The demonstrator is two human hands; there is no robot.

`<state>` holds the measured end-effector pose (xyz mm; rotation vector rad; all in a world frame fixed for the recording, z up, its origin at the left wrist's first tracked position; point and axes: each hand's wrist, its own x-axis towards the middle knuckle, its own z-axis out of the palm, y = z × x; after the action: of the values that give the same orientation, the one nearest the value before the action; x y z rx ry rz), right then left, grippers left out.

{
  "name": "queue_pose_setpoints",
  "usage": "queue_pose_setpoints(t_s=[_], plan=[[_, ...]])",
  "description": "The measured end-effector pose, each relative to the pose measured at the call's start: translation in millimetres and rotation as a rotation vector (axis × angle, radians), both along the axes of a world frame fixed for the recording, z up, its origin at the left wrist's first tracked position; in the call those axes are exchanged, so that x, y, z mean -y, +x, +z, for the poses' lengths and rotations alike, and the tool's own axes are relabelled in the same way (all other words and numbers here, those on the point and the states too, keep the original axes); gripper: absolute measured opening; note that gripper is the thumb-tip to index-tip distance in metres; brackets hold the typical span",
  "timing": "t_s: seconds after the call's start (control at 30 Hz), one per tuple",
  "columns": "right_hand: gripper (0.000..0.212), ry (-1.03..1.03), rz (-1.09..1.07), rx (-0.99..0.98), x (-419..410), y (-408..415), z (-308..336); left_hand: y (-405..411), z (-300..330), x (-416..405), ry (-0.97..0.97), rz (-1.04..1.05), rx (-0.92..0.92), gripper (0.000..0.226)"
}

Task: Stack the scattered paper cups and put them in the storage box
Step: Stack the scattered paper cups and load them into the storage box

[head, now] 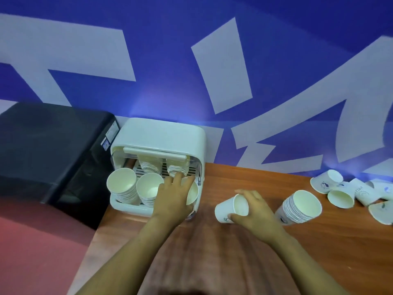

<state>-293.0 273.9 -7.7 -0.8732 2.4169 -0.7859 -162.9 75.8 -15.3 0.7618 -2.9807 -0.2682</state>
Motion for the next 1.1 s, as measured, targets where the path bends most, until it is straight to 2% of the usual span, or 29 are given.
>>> queue_pose_setpoints(t_s=[0.23, 0.43, 0.7, 0.8, 0.93, 1.1], plan=[[0.071, 0.033, -0.014, -0.002, 11.0, -2.9, -9.4, -17.1, 3.6, 9.3, -0.122, -0.035, 0.199, 0.068], [0.07, 0.033, -0.012, 0.001, 10.0, -0.6, -12.9, -16.1, -4.5, 8.5, -0.271, -0.161, 0.387, 0.063], [0.072, 0.066, -0.002, -0.026, 4.7, 1.6, -10.8, -15.0, 0.8, 6.0, -0.291, -0.258, 0.438, 0.068], [0.07, 0.047, 0.01, -0.044, 8.4, 5.3, -4.1, -8.2, 5.6, 5.6, -0.215, -0.262, 0.369, 0.069], [0.07, -0.064, 0.064, -0.109, 29.2, 18.5, 16.4, 16.3, 21.4, 7.8, -0.002, -0.166, 0.142, 0.056], [0.081, -0.193, 0.151, -0.169, 72.7, 40.8, 31.6, 52.6, 44.1, 23.8, 0.099, -0.023, -0.113, 0.068]])
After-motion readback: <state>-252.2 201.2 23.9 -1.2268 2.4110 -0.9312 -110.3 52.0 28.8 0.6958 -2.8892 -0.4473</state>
